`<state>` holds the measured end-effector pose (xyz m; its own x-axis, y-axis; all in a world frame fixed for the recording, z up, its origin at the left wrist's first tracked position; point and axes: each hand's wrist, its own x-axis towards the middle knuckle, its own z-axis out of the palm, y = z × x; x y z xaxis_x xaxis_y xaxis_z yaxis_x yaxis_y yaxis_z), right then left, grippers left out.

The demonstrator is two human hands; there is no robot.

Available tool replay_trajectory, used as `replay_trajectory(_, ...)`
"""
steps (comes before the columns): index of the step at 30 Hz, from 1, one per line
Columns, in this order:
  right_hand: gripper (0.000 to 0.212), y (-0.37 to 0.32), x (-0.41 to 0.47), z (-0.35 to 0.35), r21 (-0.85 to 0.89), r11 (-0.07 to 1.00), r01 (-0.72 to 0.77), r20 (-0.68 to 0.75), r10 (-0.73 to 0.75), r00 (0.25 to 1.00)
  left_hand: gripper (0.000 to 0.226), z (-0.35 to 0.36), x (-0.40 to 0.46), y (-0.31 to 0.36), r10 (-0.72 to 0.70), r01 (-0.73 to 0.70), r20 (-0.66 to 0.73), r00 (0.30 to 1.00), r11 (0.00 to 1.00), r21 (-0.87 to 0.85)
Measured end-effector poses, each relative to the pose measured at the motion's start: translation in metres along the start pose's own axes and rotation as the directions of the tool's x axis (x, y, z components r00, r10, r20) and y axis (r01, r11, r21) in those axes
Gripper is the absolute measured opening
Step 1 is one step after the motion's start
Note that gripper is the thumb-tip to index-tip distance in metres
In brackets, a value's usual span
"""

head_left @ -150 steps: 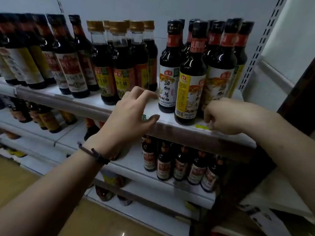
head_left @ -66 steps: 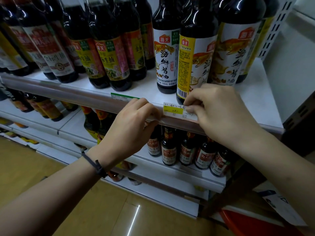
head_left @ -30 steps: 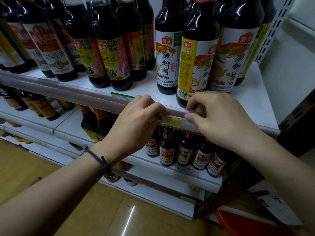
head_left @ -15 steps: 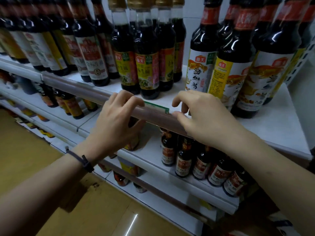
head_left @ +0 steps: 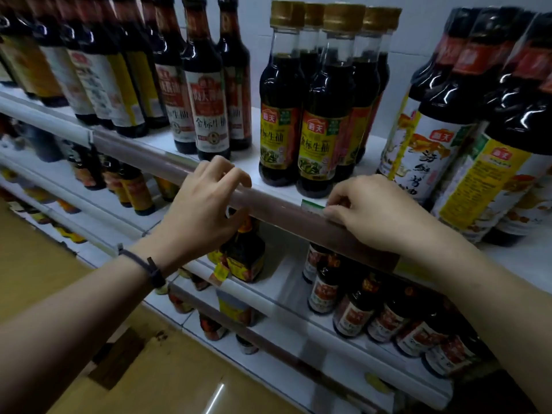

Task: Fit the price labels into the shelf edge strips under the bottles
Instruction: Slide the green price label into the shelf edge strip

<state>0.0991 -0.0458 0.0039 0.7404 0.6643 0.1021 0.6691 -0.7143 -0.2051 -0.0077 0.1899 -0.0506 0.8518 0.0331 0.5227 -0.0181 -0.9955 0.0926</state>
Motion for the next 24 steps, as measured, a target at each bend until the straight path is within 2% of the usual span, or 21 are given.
replay_trajectory(6,0.014,-0.017,0.01,0.003,-0.013,0.991,-0.134,0.032,0.135,0.99,0.028,0.018,0.013,-0.033,0.135,-0.135,-0.014,0.991,0.973,-0.186)
replay_trajectory(10,0.019,-0.023,0.009,-0.001,0.049,0.984,-0.174,0.025,0.173,0.985,0.025,0.028,0.01,-0.038,0.191,-0.208,-0.1,0.977,0.954,-0.214)
replay_trajectory(13,0.017,-0.034,0.013,-0.003,0.118,0.984,-0.13,-0.06,0.138,0.989,0.024,0.031,0.011,-0.042,0.258,-0.274,-0.096,0.961,0.93,-0.244)
replay_trajectory(17,0.012,-0.043,0.015,-0.004,0.122,0.991,-0.052,-0.193,0.075,0.978,0.022,0.031,0.013,-0.04,0.307,-0.314,-0.066,0.949,0.921,-0.229)
replay_trajectory(21,0.006,-0.046,0.012,-0.005,0.172,0.985,0.005,-0.185,0.028,0.982,0.022,0.033,0.012,-0.037,0.288,-0.295,-0.066,0.955,0.931,-0.216)
replay_trajectory(24,0.013,-0.049,0.011,-0.002,0.173,0.985,0.007,-0.15,0.019,0.988,0.022,0.036,0.01,-0.034,0.265,-0.277,-0.084,0.961,0.937,-0.213)
